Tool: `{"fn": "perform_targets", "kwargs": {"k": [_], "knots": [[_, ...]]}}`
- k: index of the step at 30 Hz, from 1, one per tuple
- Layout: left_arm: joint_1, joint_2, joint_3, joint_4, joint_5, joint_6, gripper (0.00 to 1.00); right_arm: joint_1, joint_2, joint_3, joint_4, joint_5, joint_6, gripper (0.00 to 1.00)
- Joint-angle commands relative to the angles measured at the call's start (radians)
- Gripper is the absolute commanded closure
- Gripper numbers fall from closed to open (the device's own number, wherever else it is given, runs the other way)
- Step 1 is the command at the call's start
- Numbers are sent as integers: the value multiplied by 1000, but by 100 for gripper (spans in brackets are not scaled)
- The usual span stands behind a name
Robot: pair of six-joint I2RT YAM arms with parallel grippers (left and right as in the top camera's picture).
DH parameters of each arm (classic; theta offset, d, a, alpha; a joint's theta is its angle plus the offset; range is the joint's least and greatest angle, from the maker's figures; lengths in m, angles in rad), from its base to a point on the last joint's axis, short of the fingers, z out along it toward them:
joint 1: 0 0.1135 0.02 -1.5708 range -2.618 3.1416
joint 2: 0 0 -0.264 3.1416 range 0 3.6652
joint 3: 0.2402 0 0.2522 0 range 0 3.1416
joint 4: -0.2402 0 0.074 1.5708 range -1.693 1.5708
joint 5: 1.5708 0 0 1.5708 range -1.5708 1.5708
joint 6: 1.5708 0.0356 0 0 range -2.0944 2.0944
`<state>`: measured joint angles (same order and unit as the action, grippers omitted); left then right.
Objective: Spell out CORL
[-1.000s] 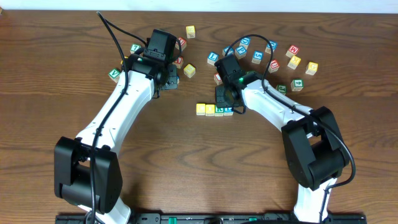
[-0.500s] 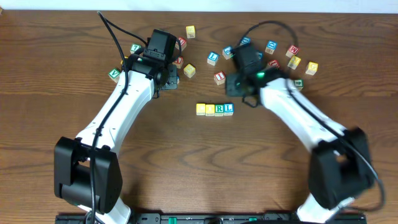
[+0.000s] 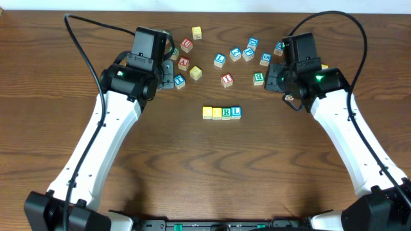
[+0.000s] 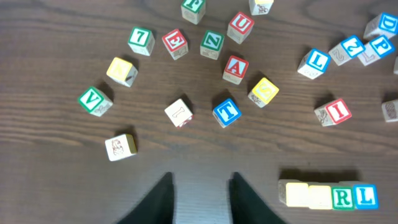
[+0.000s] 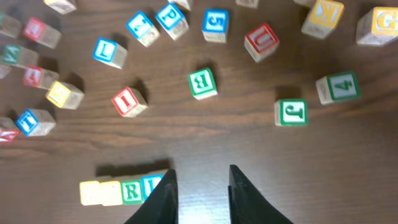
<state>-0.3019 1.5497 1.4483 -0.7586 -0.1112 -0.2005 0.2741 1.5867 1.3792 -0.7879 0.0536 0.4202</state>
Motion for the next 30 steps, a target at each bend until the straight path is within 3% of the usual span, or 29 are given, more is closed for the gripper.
{"fn": "perform_targets", "kwargs": {"k": [1,9,17,21,30], "knots": [[6,-13,18,-14,-13,10,63,-5,-11,15,-13,8,-29,76],[6,-13,18,-42,-13,10,45,-5,-11,15,-10,8,-36,58],[6,-13,16,-42,-13,9,40,-5,-10,15,-16,8,-36,50],[6,-12,12,-41,-12,9,42,-5,2,14,-35,8,-34,51],[6,32,-1,-41,93,8,60,-4,80,14,-91,-58,-32,57]]}}
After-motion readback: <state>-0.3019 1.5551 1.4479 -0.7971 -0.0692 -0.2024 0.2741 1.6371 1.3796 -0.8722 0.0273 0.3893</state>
